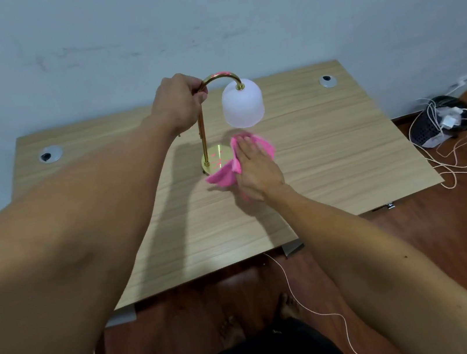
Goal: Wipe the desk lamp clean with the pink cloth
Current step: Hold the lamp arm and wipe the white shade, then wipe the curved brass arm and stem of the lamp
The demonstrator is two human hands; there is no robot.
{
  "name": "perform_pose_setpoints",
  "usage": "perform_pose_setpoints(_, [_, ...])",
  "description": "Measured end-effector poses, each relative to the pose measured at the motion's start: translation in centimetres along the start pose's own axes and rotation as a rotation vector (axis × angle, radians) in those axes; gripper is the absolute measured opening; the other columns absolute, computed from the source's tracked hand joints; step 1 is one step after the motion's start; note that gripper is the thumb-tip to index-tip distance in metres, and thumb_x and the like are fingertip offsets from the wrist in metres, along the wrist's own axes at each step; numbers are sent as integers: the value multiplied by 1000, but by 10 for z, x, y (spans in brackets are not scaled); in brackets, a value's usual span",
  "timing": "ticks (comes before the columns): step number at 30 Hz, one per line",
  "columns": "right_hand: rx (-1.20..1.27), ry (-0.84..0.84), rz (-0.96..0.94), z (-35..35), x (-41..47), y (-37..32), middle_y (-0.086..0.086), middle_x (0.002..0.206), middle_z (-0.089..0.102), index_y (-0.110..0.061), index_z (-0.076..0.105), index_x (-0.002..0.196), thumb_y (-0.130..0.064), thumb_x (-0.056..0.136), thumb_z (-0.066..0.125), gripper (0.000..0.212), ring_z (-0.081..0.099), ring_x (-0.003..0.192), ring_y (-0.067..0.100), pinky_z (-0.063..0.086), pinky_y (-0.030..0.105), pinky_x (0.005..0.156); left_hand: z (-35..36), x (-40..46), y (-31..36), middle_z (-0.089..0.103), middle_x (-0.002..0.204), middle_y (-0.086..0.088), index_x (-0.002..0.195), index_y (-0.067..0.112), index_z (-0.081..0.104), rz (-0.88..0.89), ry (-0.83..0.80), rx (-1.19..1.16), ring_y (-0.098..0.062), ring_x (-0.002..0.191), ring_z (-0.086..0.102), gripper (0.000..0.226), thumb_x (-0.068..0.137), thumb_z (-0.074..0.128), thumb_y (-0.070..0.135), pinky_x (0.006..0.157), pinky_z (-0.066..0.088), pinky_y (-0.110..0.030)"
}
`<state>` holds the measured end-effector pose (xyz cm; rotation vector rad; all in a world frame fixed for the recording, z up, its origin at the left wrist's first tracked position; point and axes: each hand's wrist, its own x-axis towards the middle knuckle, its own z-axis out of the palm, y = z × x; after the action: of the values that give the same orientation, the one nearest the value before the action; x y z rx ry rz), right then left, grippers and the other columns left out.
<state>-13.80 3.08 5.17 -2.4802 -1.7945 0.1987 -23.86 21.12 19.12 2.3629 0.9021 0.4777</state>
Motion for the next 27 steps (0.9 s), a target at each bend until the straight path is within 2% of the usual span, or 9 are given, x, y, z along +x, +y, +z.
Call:
perform_pose_setpoints(2, [291,-6,228,-11,-9,6,13,146,54,-7,45,149,-42,98,34,62,47,140,32,37,43,117,0,-1,0,58,66,3,86,22,71,3,-2,3,-23,72,55,17,96,57,18,79,54,-38])
perform_pose_setpoints(4, [579,15,556,-19,-6,18,15,112,68,-11,66,123,-35,103,37,42,65,106,33,50,40,90,1,0,1,59,69,2,89,21,72,6,0,2,-23,73,56,17,96,57,18,79,53,-37])
perform_pose_setpoints(7, [1084,92,884,-44,8,40,19,104,71,-7,64,95,-29,102,39,34,65,85,31,51,39,74,1,0,1,60,70,1,90,20,73,-1,2,4,-27,75,58,17,96,57,18,79,53,-36])
perform_pose_setpoints(10, [1467,241,1013,-84,22,55,11,95,62,-5,51,110,-24,102,37,25,63,85,27,55,43,86,1,-1,1,60,69,1,89,17,72,-12,-1,6,-25,73,57,17,97,57,17,78,54,-38])
perform_pose_setpoints(14, [1705,355,877,-128,33,51,16,121,67,-8,54,128,-33,102,34,41,65,109,31,53,47,100,-1,0,3,58,65,5,85,21,71,-31,-6,7,-25,75,58,17,96,58,18,76,51,-34])
perform_pose_setpoints(19, [1599,471,693,-156,35,19,6,100,63,-14,60,97,-39,107,38,34,62,89,22,51,29,68,-7,3,4,70,80,-3,94,19,78,-98,-47,-46,-27,85,67,14,95,64,21,86,57,-39])
perform_pose_setpoints(23, [1529,474,465,-161,46,-16,6,150,52,-22,45,151,-43,110,33,48,54,133,22,49,44,108,-13,7,4,77,96,-5,103,16,80,-140,-76,-125,-20,96,72,15,89,76,22,97,56,-39])
perform_pose_setpoints(25, [1439,445,385,-160,53,-32,-1,157,47,-27,42,154,-51,106,30,55,41,145,17,32,42,122,-21,7,-1,77,109,-4,116,14,76,-182,-99,-165,-18,104,71,42,78,87,27,103,53,-38])
perform_pose_setpoints(27, [1296,422,420,-152,62,-41,-3,151,53,-30,48,150,-66,95,26,69,41,144,15,27,34,118,-28,5,-13,72,126,-3,130,14,67,-214,-107,-130,-20,119,65,73,66,94,36,109,49,-40])
